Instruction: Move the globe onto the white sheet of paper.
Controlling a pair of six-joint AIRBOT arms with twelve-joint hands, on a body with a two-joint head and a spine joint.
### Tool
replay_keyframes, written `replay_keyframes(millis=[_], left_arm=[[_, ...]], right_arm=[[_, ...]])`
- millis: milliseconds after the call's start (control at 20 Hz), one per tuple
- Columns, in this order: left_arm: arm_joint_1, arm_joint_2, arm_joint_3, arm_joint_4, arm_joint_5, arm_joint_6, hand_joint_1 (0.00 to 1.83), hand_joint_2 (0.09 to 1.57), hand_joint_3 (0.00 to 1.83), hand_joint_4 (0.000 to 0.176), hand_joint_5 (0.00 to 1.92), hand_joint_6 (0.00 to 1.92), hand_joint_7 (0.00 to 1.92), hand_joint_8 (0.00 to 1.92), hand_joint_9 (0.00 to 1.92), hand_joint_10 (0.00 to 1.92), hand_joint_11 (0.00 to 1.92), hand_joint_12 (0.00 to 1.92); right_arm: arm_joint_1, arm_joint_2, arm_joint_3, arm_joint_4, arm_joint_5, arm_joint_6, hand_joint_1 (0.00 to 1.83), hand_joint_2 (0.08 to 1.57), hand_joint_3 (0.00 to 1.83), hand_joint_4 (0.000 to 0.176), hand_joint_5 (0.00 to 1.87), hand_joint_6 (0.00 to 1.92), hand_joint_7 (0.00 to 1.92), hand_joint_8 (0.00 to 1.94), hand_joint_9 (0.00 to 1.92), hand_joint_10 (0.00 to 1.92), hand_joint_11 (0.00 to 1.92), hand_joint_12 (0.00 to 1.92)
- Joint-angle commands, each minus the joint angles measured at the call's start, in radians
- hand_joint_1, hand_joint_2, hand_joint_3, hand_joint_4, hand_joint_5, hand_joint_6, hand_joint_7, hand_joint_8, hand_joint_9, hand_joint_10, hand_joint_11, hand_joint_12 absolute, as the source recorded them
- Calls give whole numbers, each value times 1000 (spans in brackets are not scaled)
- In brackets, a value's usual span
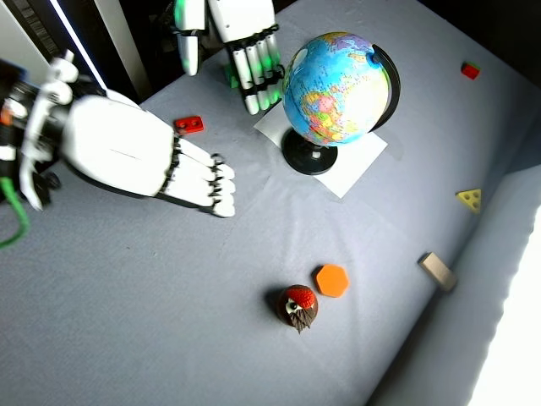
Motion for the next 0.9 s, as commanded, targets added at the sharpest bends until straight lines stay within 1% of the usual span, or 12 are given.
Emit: replay_keyframes(millis=[0, 50, 200, 250, 350, 400, 500, 650, 700, 750, 800, 850], left_arm=[[-17, -15, -2, 40, -68, 0, 0, 1264, 0, 0, 264, 4, 324, 22, 259, 9, 9, 260], [-30, -32, -3, 28, -80, 0, 0, 1265, 0, 0, 302, 6, 380, 12, 306, 11, 1, 511], [-55, -55, -5, 23, -103, 3, 0, 1271, 1, 0, 477, 47, 565, 29, 554, 90, 11, 1302], [-60, -55, -3, 23, -105, 10, 0, 1303, 0, 0, 614, 132, 758, 108, 605, 543, 155, 1483], [-62, -49, -5, 23, -105, 21, 67, 1360, 3, 0, 654, 804, 798, 877, 644, 1408, 393, 1805], [-61, -48, -6, 23, -105, 21, 153, 1371, 2, 0, 716, 1049, 836, 1136, 730, 1629, 510, 1898], [-67, -53, -7, 28, -105, 26, 293, 1385, 2, 0, 856, 1286, 918, 1494, 911, 1818, 757, 1920], [-81, -53, -8, 29, -105, 28, 552, 1435, 8, 0, 964, 1704, 965, 1899, 1101, 1920, 1035, 1921], [-89, -56, -8, 29, -105, 35, 628, 1453, 10, 0, 962, 1790, 989, 1917, 1123, 1921, 1070, 1921], [-94, -57, -7, 29, -105, 38, 653, 1458, 8, 0, 964, 1833, 992, 1920, 1127, 1921, 1078, 1921], [-98, -59, -6, 27, -107, 39, 659, 1459, 6, 0, 967, 1846, 999, 1921, 1134, 1921, 1084, 1921], [-101, -60, -6, 26, -108, 39, 662, 1459, 5, 0, 966, 1843, 1005, 1921, 1138, 1921, 1087, 1921]], right_arm=[[19, 8, -15, -40, -90, 20, 0, 1316, 0, 0, 492, 102, 625, 83, 591, 163, 0, 1320], [24, 9, -30, -39, -120, 48, 0, 1311, 0, 0, 562, 129, 690, 96, 639, 194, 0, 1412], [32, 3, -44, -37, -166, 150, 0, 1332, 1, 0, 686, 380, 894, 103, 618, 735, 167, 1609], [35, -4, -45, -37, -190, 189, 0, 1350, 1, 0, 678, 638, 977, 194, 620, 999, 273, 1669], [34, -26, -45, -37, -219, 196, 178, 1338, 0, 0, 677, 1206, 944, 900, 681, 1430, 513, 1890], [30, -40, -46, -40, -233, 179, 283, 1340, 0, 0, 739, 1358, 921, 1256, 746, 1649, 665, 1915], [13, -62, -47, -53, -251, 164, 503, 1336, 0, 0, 813, 1557, 996, 1594, 974, 1852, 972, 1921], [15, -64, -47, -58, -228, 173, 728, 1391, 12, 0, 911, 1845, 1139, 1806, 1185, 1920, 1222, 1921], [19, -64, -47, -58, -227, 174, 895, 1384, 16, 0, 627, 1759, 1132, 1836, 1188, 1921, 1231, 1921], [20, -64, -47, -58, -224, 174, 934, 1381, 24, 0, 567, 1745, 1133, 1843, 1188, 1921, 1240, 1921], [19, -65, -47, -59, -224, 174, 931, 1287, 230, 0, 546, 1763, 1077, 1913, 1180, 1921, 1220, 1921], [19, -65, -47, -60, -223, 174, 947, 1063, 689, 0, 607, 1827, 1118, 1856, 1206, 1921, 1272, 1921]])
